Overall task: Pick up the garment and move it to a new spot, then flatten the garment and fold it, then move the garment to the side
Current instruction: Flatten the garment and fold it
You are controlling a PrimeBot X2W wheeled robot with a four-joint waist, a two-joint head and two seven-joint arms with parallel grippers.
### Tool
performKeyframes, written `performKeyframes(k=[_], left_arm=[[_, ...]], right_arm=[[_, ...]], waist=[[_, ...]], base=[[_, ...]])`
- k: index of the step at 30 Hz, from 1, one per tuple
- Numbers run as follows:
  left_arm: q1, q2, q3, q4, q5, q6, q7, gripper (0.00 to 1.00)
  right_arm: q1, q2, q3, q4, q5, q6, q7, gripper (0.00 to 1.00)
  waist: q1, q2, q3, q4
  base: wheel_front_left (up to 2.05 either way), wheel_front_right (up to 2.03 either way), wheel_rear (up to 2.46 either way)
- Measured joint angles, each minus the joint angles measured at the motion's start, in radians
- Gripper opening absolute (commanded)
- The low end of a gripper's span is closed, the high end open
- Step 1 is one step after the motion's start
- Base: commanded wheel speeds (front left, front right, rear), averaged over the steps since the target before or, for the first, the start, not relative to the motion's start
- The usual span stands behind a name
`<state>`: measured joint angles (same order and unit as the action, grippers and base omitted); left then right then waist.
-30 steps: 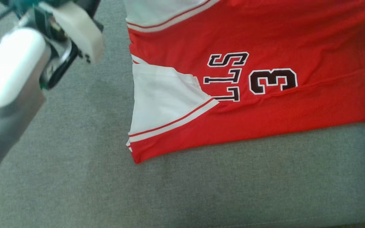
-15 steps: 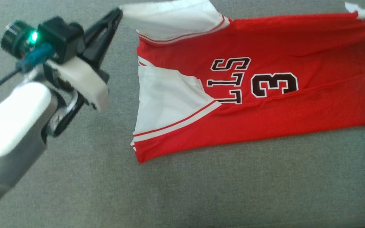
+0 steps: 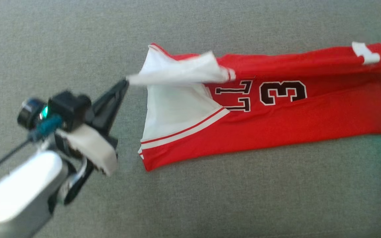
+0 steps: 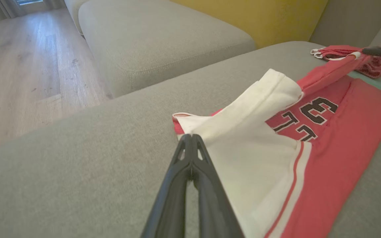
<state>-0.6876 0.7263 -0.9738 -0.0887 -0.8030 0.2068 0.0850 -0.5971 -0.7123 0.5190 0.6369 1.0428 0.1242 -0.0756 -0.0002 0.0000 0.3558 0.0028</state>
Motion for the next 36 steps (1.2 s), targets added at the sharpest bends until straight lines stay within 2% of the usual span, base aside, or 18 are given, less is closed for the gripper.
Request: performKeyframes(k=[7, 13, 20, 21, 22, 23, 24, 30, 36], left_arm=[[0.127, 0.012, -0.014, -0.031, -0.038, 0.050, -0.040, 0.00], [0.206, -0.005, -0.030, -0.030, -0.078, 0.058, -0.076, 0.00], [0.229, -0.054, -0.044, 0.032, -0.083, 0.057, -0.115, 0.00], [0.229, -0.063, -0.047, 0.045, -0.080, 0.057, -0.119, 0.01], [0.228, -0.073, -0.052, 0.056, -0.078, 0.057, -0.122, 0.25], [0.229, -0.084, -0.055, 0.066, -0.079, 0.059, -0.123, 0.52], [0.229, -0.095, -0.056, 0.076, -0.078, 0.066, -0.132, 1.00], [0.257, -0.153, -0.025, 0.130, -0.074, 0.134, -0.240, 1.00], [0.353, -0.230, 0.016, 0.160, -0.058, 0.207, -0.321, 1.00]], right_arm=[[0.086, -0.007, -0.028, -0.030, -0.006, 0.000, -0.008, 0.00], [0.155, -0.012, -0.066, -0.043, -0.025, 0.000, -0.012, 0.00], [0.204, 0.015, -0.101, -0.050, -0.050, 0.000, -0.002, 0.00], [0.204, 0.018, -0.107, -0.053, -0.050, 0.000, -0.002, 0.24], [0.204, 0.021, -0.112, -0.056, -0.055, 0.000, 0.002, 0.55], [0.204, 0.025, -0.118, -0.057, -0.063, 0.000, 0.002, 1.00], [0.205, 0.031, -0.129, -0.056, -0.071, 0.000, 0.002, 1.00], [0.284, 0.063, -0.184, -0.062, -0.103, 0.000, -0.024, 1.00], [0.388, 0.142, -0.240, -0.083, -0.141, 0.000, -0.044, 1.00]], waist=[[0.0001, 0.0000, -0.013, 0.007], [0.0001, 0.0000, -0.012, 0.015], [0.0002, 0.0000, -0.001, 0.016], [0.0002, 0.0000, -0.001, 0.016], [0.0003, 0.0000, -0.002, 0.015], [0.0003, 0.0000, -0.005, 0.014], [0.0003, 0.0000, -0.010, 0.013], [0.0002, 0.0000, -0.065, 0.006], [0.0000, 0.0000, -0.151, -0.004]], base=[[0.00, 0.00, 0.00], [0.00, 0.00, 0.00], [0.00, 0.00, 0.00], [0.00, 0.00, 0.00], [0.00, 0.00, 0.00], [0.00, 0.00, 0.00], [0.00, 0.00, 0.00], [0.00, 0.00, 0.00], [0.00, 0.00, 0.00]])
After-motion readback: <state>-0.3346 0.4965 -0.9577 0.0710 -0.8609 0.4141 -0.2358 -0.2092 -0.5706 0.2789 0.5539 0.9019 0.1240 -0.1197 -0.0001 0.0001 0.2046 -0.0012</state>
